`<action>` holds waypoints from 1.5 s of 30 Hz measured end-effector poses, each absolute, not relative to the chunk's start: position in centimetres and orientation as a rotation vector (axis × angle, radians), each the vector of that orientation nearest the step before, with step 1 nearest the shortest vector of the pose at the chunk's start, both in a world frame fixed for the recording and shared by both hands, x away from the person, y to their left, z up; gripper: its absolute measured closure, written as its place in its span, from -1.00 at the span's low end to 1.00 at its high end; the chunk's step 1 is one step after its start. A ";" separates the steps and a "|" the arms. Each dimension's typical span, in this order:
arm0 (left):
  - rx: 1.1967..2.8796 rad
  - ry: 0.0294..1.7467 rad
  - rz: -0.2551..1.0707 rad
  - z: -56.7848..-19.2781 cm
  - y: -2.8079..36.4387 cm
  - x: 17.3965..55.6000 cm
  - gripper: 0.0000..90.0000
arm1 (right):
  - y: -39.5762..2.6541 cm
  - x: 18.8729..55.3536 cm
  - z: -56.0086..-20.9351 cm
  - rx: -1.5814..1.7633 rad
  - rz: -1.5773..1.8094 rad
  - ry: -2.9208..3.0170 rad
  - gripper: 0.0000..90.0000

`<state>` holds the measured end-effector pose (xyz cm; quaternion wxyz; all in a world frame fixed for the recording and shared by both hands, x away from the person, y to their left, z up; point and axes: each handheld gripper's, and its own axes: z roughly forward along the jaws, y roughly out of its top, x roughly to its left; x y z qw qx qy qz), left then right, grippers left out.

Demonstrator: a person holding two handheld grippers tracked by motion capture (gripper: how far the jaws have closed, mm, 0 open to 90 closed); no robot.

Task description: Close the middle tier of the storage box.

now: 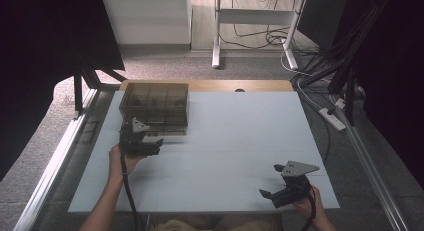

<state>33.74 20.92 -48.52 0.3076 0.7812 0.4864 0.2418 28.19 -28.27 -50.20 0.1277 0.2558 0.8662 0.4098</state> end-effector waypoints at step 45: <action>2.153 1.359 0.559 -49.6 23.1 33.6 1.00 | -28.6 28.1 -50.2 0.754 1.195 2.511 -1.00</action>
